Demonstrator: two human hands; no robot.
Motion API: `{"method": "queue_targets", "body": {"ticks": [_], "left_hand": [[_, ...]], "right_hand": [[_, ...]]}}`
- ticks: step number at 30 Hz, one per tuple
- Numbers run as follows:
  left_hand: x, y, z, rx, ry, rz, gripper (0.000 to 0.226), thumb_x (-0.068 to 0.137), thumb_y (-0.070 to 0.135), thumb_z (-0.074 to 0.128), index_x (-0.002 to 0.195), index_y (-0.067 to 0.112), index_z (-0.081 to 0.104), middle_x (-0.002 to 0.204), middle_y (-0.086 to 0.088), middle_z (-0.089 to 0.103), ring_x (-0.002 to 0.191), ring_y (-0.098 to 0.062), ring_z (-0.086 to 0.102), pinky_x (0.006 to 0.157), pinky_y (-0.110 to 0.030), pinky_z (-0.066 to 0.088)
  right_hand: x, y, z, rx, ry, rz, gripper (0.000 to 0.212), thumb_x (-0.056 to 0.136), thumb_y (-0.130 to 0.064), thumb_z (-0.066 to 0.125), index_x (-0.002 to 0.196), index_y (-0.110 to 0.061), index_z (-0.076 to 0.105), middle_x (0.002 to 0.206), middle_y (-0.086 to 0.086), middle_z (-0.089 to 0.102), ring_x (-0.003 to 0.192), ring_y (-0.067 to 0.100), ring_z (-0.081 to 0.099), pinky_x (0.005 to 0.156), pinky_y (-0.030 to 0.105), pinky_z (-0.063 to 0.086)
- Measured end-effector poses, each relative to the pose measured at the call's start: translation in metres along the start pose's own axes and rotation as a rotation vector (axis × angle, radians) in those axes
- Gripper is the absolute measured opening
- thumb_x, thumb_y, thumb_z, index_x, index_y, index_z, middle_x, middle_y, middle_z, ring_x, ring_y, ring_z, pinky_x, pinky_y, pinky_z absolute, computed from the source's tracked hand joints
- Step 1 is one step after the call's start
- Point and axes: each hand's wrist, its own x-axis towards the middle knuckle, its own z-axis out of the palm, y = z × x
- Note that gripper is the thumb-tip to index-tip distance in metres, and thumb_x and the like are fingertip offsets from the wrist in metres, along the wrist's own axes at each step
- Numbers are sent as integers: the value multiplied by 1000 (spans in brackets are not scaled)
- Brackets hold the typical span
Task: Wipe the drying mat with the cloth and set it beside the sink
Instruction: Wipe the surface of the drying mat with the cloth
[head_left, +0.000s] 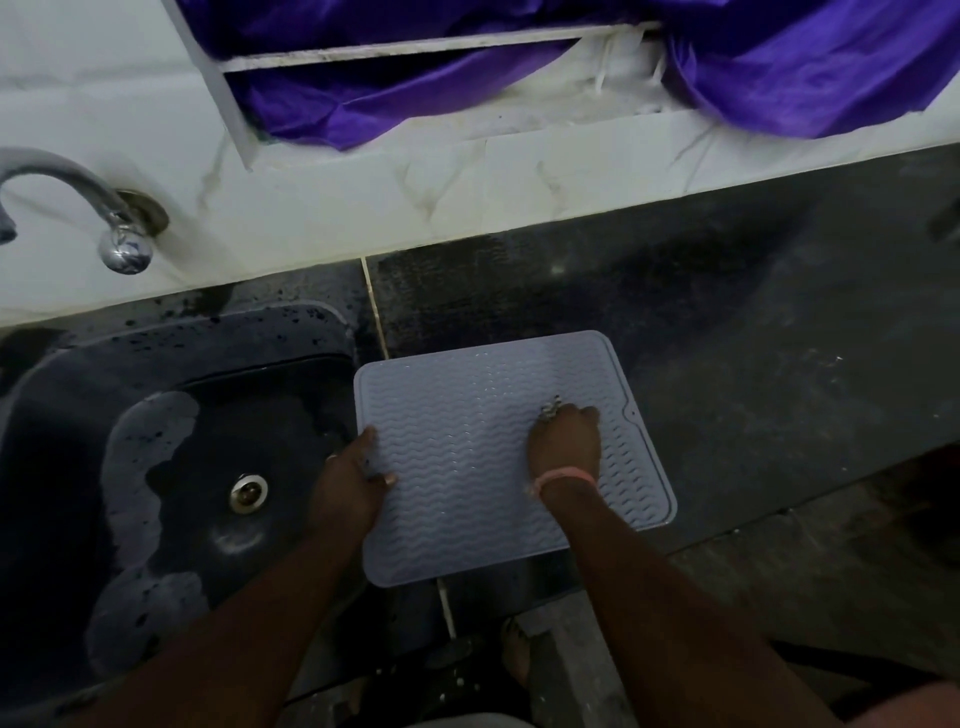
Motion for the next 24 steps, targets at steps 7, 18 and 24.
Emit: {"method": "queue_targets", "body": {"ticks": [7,18,24], "left_hand": [[0,-2,-2,-84,-25,-26,74,86,11,74,151,22,40,152,-6,43,134,-23,46,103,-27,36],[1,1,-8,-59,-76,-57,74,88,17,73,152,23,36,149,-1,45,134,-25,48,106,-33,39],[-2,7,-6,177,-40,-47,68,92,29,65,152,31,34,145,-15,46,130,-33,47,102,-42,43]], "right_hand": [[-58,-32,60,-275,-169,-310,23,91,-16,50,109,-6,62,115,14,57,97,25,58,84,30,51],[-59,-54,61,4,-468,-312,19,88,-16,61,70,-10,65,70,3,63,66,15,59,63,21,45],[25,0,-15,-174,-10,-101,24,90,-22,52,94,-4,68,91,12,66,89,29,65,74,26,47]]}}
